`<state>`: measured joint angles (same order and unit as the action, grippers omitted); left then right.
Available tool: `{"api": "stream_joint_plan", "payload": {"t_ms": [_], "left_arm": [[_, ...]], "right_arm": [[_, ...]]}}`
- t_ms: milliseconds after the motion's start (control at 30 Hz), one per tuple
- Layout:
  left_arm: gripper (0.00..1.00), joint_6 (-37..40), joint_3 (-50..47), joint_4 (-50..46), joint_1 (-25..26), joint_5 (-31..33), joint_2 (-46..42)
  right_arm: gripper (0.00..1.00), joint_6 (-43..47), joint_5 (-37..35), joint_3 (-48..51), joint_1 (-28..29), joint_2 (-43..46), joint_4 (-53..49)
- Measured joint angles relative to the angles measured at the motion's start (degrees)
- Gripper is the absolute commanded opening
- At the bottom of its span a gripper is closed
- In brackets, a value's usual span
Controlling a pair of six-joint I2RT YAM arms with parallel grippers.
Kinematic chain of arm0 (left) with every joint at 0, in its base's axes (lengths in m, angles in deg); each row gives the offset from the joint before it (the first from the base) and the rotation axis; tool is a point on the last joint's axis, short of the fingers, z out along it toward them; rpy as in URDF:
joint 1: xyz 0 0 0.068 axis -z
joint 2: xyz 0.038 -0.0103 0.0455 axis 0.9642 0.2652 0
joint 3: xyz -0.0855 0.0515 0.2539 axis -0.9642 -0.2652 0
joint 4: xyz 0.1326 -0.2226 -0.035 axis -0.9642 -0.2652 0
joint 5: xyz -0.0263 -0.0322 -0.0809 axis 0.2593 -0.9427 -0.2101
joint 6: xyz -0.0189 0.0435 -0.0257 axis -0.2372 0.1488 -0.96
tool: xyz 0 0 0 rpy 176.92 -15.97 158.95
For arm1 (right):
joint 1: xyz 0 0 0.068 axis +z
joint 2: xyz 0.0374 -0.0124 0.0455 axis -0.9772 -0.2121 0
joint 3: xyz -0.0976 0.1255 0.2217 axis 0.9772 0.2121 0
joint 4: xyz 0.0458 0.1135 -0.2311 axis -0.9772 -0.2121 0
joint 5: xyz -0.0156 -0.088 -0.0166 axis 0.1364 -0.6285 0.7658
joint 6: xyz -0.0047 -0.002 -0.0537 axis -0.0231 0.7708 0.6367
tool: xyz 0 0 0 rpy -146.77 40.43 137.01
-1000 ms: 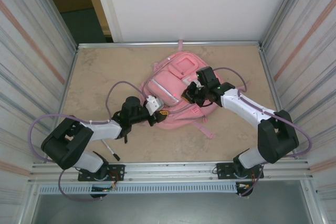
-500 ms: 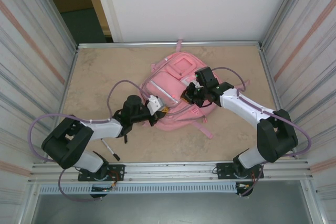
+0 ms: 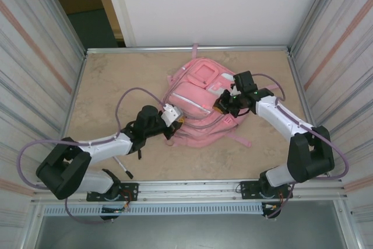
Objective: Pack books, pencil case, and school supplies into a backpack
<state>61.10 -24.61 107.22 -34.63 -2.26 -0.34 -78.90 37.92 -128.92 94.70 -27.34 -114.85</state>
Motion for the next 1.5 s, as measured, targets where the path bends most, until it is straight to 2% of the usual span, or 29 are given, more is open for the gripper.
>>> {"api": "stream_joint_plan", "payload": {"t_ms": [67,200,267,300,333,367,467,633,667,700,733,767,933,1100,1300,1367,1433,1500], "left_arm": [[0.0,-0.1,-0.3,-0.5,1.1,1.9,-2.2],[0.0,-0.5,-2.3,-3.6,1.5,4.7,-5.3],[0.0,-1.4,-2.4,-5.5,1.5,4.7,-4.5],[0.0,-2.0,-2.2,-6.3,1.7,4.6,-3.9],[0.0,-2.4,-1.8,-7.1,1.9,4.7,-3.1],[0.0,-3.1,-1.1,-7.9,2.4,4.7,-2.2],[0.0,-4.5,2.0,-9.3,5.0,4.7,0.3],[0.0,-6.5,7.3,-8.8,8.2,4.7,3.2],[0.05,-6.9,8.0,-8.5,8.6,4.6,3.7],[0.22,-7.2,8.7,-8.6,8.8,4.4,4.2],[0.31,-7.6,9.3,-8.6,8.9,4.3,4.6],[0.34,-8.3,10.1,-8.8,8.9,4.3,5.2],[0.36,-16.0,17.7,-11.2,8.9,4.9,11.3],[0.37,-25.4,25.4,-14.9,10.2,5.9,16.4],[0.39,-32.9,30.5,-18.6,13.4,7.8,20.7],[0.4,-35.4,31.8,-19.9,13.8,8.0,22.5],[0.41,-37.1,33.2,-22.0,13.8,8.5,24.0],[0.43,-38.2,34.6,-23.5,13.7,9.3,25.4]], "right_arm": [[0.0,1.7,2.2,-0.8,-2.1,-2.7,-1.1],[0.01,4.5,1.3,-4.5,-9.0,-10.4,-1.4],[0.18,5.3,-0.2,-6.2,-11.9,-12.9,-0.4],[0.32,5.4,-1.0,-6.8,-13.1,-13.3,0.2],[0.42,5.0,-1.8,-7.2,-13.8,-13.4,0.5],[0.47,4.9,-2.2,-7.4,-14.3,-13.2,0.8],[0.56,2.1,-2.7,-6.2,-13.8,-11.0,2.0],[0.62,-2.3,-3.1,0.7,-12.0,-1.1,0.7],[0.62,-2.7,-3.8,1.6,-11.6,1.1,-0.2],[0.62,-3.2,-4.9,2.3,-11.3,3.3,-0.7],[0.62,-3.3,-5.4,2.9,-11.0,5.0,-1.1],[0.62,-3.5,-6.3,3.8,-10.6,6.9,-1.2],[0.62,-1.8,-7.8,7.6,-8.6,10.6,0.2],[0.57,0.2,-7.7,8.4,-8.8,4.9,2.8],[0.36,1.7,-6.5,8.2,-9.0,-1.9,9.1],[0.19,2.3,-5.6,7.9,-9.0,-3.6,10.7],[0.08,2.2,-5.1,7.7,-8.8,-4.0,11.1],[0.02,2.0,-4.4,7.5,-8.8,-4.0,11.2]]}}
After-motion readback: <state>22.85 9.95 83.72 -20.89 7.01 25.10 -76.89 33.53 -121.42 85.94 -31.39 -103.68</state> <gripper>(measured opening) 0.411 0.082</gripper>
